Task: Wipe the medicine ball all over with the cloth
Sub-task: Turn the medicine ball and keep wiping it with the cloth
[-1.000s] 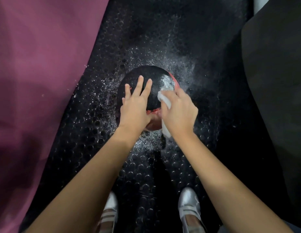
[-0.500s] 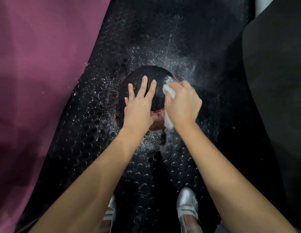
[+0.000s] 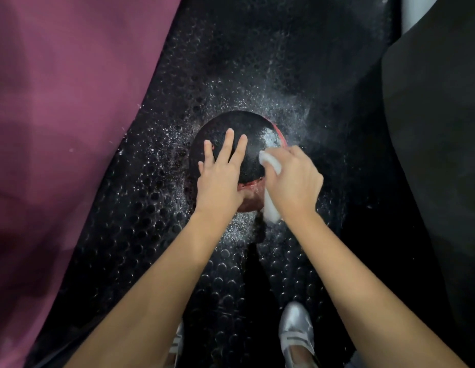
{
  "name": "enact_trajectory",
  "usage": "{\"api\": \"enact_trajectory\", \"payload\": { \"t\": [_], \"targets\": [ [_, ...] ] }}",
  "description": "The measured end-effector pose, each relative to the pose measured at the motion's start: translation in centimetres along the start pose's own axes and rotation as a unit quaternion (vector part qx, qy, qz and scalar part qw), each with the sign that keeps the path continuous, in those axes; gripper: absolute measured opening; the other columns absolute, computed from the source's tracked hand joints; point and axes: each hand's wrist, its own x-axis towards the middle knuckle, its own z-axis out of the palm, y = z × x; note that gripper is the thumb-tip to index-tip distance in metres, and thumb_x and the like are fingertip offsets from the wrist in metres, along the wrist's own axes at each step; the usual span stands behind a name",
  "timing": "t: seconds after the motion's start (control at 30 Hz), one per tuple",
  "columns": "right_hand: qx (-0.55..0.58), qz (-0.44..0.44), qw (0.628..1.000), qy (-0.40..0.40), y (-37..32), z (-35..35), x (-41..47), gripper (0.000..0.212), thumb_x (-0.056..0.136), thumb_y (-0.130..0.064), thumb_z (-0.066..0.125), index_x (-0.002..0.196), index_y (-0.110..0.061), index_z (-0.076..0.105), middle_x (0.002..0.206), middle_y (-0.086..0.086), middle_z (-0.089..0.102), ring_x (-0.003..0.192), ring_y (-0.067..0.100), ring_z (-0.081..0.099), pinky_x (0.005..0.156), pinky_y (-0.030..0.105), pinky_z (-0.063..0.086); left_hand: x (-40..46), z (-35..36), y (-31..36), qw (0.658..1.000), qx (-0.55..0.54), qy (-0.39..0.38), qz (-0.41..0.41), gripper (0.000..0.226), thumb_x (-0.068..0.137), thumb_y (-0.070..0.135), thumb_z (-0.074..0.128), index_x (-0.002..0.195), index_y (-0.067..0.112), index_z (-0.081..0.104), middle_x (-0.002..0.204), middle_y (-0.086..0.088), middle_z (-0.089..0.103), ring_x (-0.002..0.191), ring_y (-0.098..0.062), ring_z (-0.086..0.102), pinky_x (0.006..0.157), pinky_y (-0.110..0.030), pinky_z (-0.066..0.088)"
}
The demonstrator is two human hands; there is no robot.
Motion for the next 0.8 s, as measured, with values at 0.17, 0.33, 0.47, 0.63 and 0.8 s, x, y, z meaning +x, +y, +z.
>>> {"api": "enact_trajectory", "payload": {
  "t": [0.17,0.33,0.47,0.63,0.8],
  "targets": [
    [-0.017,0.013,1.000,0.002,-1.0,0.7,1.1,0.016,0.088,-0.017,0.055,0.090,-0.022,0.070,0.087,0.005,0.059,0.075,0.027,0.058,0.056,0.029,0.035,0.2,-0.1,-0.2,1.000,-0.003,0.005,-0.004,0.105,0.084,0.033,0.074,0.155,0.030,-0.003,0.162,0.009,-0.014,0.148,-0.036,-0.006,0.112,-0.055,0.033],
    [0.013,0.039,0.999,-0.006,0.3,0.3,0.7,0.018,0.089,-0.018,0.055,0.096,-0.024,0.071,0.090,0.006,0.060,0.080,0.029,0.058,0.060,0.030,0.034,-0.3,-0.1,-0.3,1.000,-0.009,-0.002,0.000,0.108,0.082,0.037,0.073,0.155,0.030,-0.006,0.162,0.008,-0.015,0.148,-0.036,-0.008,0.114,-0.054,0.028],
    [0.015,0.048,0.998,-0.023,-0.3,0.8,1.8,0.020,0.091,-0.019,0.051,0.096,-0.026,0.069,0.092,0.004,0.058,0.081,0.027,0.057,0.063,0.033,0.039,0.0,-0.7,-0.5,1.000,-0.009,-0.019,0.001,0.100,0.085,0.043,0.068,0.155,0.029,-0.002,0.163,0.006,-0.011,0.148,-0.038,-0.004,0.116,-0.059,0.019],
    [0.050,0.038,0.998,0.009,-0.3,1.5,0.6,0.015,0.089,-0.021,0.057,0.098,-0.024,0.069,0.095,0.005,0.061,0.082,0.031,0.059,0.062,0.032,0.036,1.2,-2.0,-1.3,0.966,-0.193,0.170,-0.005,0.045,0.102,0.037,0.040,0.140,0.015,0.051,0.145,-0.004,0.048,0.136,-0.026,0.040,0.115,-0.055,0.025],
    [0.070,0.011,0.997,0.013,-1.4,2.0,-0.9,0.016,0.085,-0.022,0.062,0.099,-0.025,0.068,0.099,0.002,0.065,0.080,0.028,0.062,0.059,0.028,0.036,4.6,0.2,-0.7,0.956,-0.186,0.220,-0.057,0.043,0.105,0.029,0.031,0.142,0.016,0.048,0.149,-0.001,0.045,0.143,-0.024,0.031,0.118,-0.051,0.017]
  ]
}}
